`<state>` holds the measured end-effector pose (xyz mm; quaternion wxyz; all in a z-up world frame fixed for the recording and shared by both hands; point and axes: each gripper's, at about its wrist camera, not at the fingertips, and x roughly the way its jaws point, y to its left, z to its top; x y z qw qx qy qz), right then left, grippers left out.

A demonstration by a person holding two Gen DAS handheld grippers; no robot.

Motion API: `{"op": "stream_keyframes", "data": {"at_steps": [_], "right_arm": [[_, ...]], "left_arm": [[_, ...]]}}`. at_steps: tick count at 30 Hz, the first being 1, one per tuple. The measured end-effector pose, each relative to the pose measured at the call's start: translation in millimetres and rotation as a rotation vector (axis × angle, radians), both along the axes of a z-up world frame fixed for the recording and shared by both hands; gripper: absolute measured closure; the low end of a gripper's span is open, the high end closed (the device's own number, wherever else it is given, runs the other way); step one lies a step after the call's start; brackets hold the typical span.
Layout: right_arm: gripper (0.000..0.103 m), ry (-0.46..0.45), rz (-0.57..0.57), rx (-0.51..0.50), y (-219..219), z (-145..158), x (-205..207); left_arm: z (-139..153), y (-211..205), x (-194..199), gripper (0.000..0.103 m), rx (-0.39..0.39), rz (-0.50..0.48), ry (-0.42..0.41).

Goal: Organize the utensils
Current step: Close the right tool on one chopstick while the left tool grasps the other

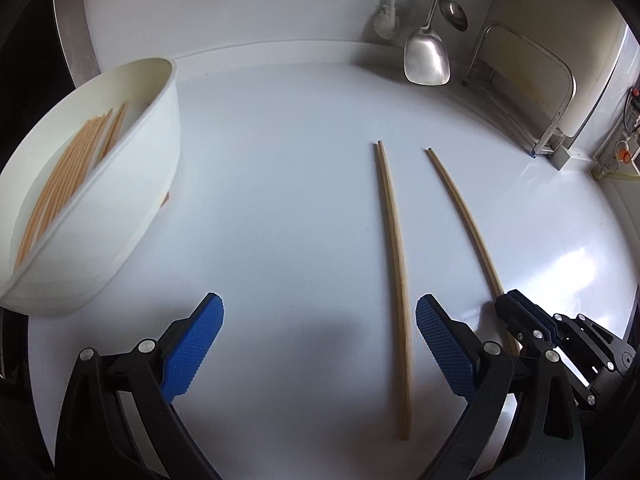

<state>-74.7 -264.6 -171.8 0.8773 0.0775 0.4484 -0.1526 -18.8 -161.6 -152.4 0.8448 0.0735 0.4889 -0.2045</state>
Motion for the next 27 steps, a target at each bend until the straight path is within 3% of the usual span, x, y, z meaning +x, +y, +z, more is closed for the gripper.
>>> {"op": "stream_keyframes", "data": {"at_steps": [6, 13, 17, 19, 23, 25, 27], "right_arm": [[0.096, -0.001, -0.024, 0.013, -16, 0, -13], [0.077, -0.008, -0.022, 0.012, -21, 0, -12], [0.077, -0.004, -0.019, -0.015, -21, -1, -8], [0.077, 0.000, -0.013, -0.021, -20, -1, -8], [0.085, 0.013, 0.025, -0.027, -14, -1, -10], [0.096, 0.019, 0.048, -0.030, -10, 0, -9], [0.096, 0.018, 0.060, -0.027, -9, 0, -9]], "left_arm": [[-12, -14, 1, 0.008, 0.034, -0.002, 0.003], [-15, -18, -1, 0.008, 0.077, -0.012, -0.034], [-17, -19, -1, 0.008, 0.081, -0.012, -0.045], [-16, -20, -4, 0.012, 0.079, -0.022, -0.057], [-11, -28, -19, 0.038, 0.086, -0.059, -0.108], [-9, -32, -24, 0.055, 0.074, -0.078, -0.109], [-8, -35, -28, 0.087, 0.062, -0.093, -0.097]]}}
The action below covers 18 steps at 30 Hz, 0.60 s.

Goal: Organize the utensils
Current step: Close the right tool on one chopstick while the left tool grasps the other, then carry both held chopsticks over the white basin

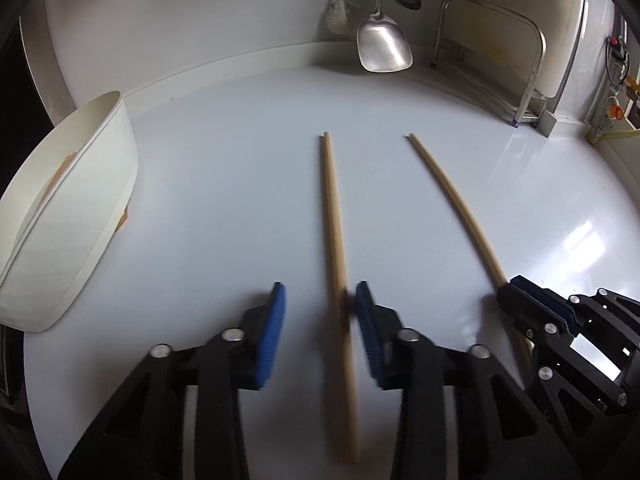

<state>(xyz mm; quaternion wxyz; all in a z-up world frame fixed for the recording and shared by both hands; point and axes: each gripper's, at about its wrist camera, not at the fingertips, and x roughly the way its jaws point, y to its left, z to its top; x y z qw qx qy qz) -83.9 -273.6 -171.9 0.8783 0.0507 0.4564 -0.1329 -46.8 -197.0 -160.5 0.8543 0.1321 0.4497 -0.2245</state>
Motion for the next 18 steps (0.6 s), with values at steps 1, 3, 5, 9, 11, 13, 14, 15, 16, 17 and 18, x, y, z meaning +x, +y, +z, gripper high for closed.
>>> {"op": "stream_keyframes", "data": {"at_steps": [1, 3, 5, 9, 11, 13, 14, 15, 16, 17, 18], "right_arm": [[0.097, -0.001, 0.004, 0.011, -1, 0, 0], [0.097, -0.005, 0.003, 0.052, -5, 1, 0], [0.097, -0.008, -0.001, 0.097, -10, 3, -1], [0.097, -0.024, 0.002, 0.147, -16, 14, -5], [0.097, -0.035, 0.008, 0.169, -18, 25, -6], [0.097, -0.046, 0.022, 0.184, -18, 39, -4], [0.097, -0.052, 0.031, 0.189, -18, 47, -2], [0.097, -0.059, 0.040, 0.193, -16, 55, 0], [0.097, -0.066, 0.050, 0.197, -14, 64, 4], [0.097, -0.073, 0.060, 0.199, -10, 73, 9], [0.097, -0.083, 0.070, 0.205, -6, 82, 13]], "left_arm": [[0, -3, 0, 0.094, 0.005, -0.006, 0.004], [0, -6, 0, 0.096, 0.018, -0.008, 0.013], [2, -4, -2, 0.096, 0.007, -0.011, 0.042], [18, 4, -3, 0.096, -0.027, 0.007, 0.083], [30, 10, -4, 0.096, -0.053, 0.026, 0.105], [47, 16, -4, 0.096, -0.069, 0.045, 0.100], [56, 19, -3, 0.096, -0.083, 0.054, 0.098], [65, 25, -2, 0.096, -0.100, 0.063, 0.096], [76, 32, -1, 0.096, -0.116, 0.075, 0.093], [85, 39, 1, 0.096, -0.126, 0.086, 0.088], [94, 47, 4, 0.096, -0.133, 0.100, 0.079]]}}
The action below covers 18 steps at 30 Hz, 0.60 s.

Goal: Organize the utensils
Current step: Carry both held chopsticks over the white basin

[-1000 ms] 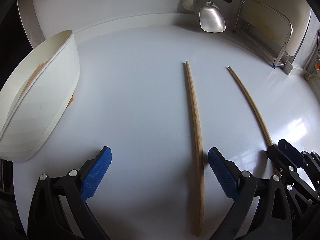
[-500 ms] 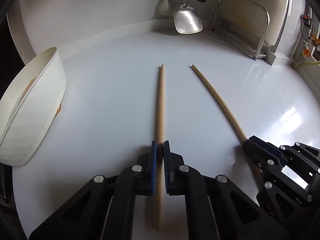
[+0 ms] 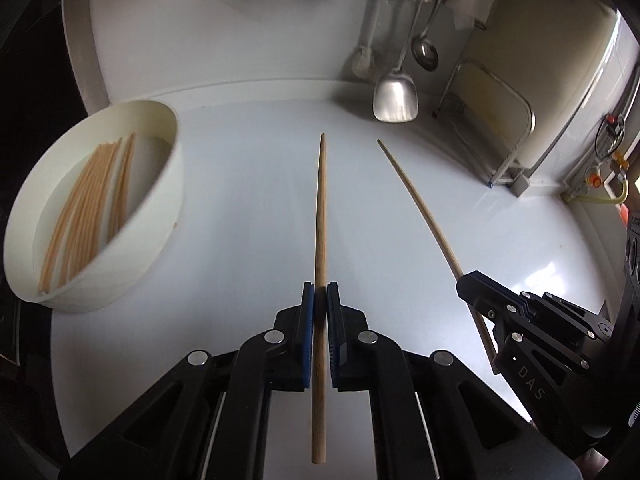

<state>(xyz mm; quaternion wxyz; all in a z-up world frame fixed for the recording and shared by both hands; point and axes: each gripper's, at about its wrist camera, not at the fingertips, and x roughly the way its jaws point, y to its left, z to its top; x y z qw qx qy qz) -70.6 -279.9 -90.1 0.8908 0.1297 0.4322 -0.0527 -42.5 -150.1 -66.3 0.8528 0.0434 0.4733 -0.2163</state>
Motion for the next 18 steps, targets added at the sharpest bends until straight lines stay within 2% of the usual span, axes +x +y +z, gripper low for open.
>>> {"op": "stream_keyframes", "data": {"at_steps": [5, 8, 12, 18], "right_arm": [[0.097, -0.050, 0.076, 0.027, 39, 35, 37], [0.097, -0.079, 0.121, 0.025, 75, 49, 68], [0.097, -0.073, 0.165, 0.052, 125, 51, 113], [0.097, 0.006, 0.211, 0.052, 193, 23, 180]], "left_arm": [[41, 59, 31, 0.096, -0.006, 0.116, -0.047], [51, 102, 59, 0.096, 0.011, 0.185, -0.061], [50, 155, 98, 0.096, 0.063, 0.233, -0.061], [24, 208, 148, 0.096, 0.089, 0.256, -0.012]]}}
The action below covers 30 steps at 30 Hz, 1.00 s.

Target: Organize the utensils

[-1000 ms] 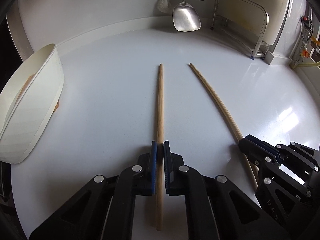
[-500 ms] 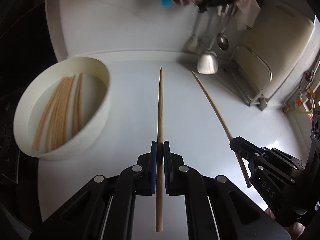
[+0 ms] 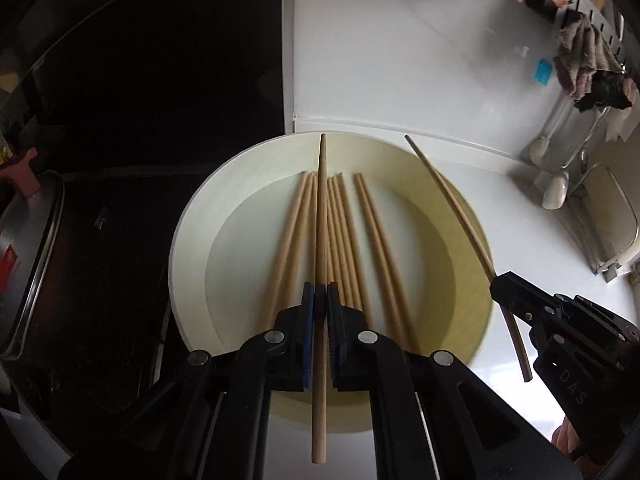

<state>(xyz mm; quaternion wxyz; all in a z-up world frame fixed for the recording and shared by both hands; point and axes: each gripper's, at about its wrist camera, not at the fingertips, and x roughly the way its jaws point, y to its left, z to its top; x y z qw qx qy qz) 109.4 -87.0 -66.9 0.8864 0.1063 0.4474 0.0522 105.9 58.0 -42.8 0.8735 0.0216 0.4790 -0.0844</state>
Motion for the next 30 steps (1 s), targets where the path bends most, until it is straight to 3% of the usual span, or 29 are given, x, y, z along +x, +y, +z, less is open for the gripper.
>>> {"op": "stream_keyframes", "data": {"at_steps": [7, 20, 22, 24, 26, 30], "right_arm": [[0.097, 0.094, -0.005, -0.022, 33, -33, 47], [0.097, 0.216, 0.063, -0.024, 35, -61, 65], [0.086, 0.201, 0.071, -0.033, 32, -54, 62], [0.078, 0.175, 0.072, -0.050, 28, -45, 58], [0.077, 0.154, 0.073, -0.059, 22, -37, 54], [0.065, 0.125, 0.063, -0.050, 8, -20, 38]], "left_arm": [[-33, 15, 33, 0.096, 0.020, -0.038, 0.071], [-65, 17, 45, 0.095, 0.001, 0.040, 0.171], [-61, 20, 44, 0.083, 0.009, 0.067, 0.169], [-52, 22, 39, 0.049, 0.024, 0.097, 0.149], [-40, 24, 30, 0.023, 0.039, 0.125, 0.107], [-21, 26, 15, 0.022, 0.069, 0.149, 0.076]]}}
